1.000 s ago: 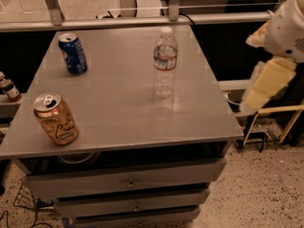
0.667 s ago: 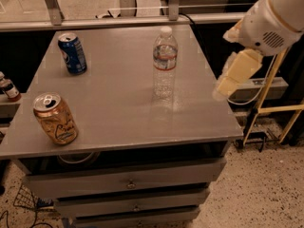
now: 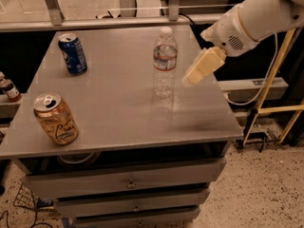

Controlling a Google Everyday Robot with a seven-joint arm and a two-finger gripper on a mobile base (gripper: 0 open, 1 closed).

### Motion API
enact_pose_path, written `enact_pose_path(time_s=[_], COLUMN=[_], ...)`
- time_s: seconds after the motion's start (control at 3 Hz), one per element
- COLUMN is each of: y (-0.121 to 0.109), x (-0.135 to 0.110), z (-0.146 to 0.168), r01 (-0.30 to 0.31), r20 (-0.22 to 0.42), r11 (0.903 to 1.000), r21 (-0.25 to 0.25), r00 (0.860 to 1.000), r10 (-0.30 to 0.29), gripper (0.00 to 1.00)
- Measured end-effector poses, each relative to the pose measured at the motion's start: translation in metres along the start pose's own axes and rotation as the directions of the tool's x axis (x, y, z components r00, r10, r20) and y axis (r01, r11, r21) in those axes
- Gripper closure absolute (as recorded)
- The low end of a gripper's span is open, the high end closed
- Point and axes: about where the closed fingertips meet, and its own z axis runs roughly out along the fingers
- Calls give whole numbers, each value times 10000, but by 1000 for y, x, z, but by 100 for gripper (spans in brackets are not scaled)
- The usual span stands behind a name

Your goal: Move water bottle near pepsi can

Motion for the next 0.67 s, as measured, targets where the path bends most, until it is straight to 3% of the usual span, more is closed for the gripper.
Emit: enact_pose_path(time_s=[0.33,0.67], y=[-9,-5], x=[-27,-46], z=[23,35], r01=[-295,-256], r20=[882,1270], r11=[9995,9996], r21=[140,-82], r00=[9957,9916], r10=[281,264], gripper=[0,0])
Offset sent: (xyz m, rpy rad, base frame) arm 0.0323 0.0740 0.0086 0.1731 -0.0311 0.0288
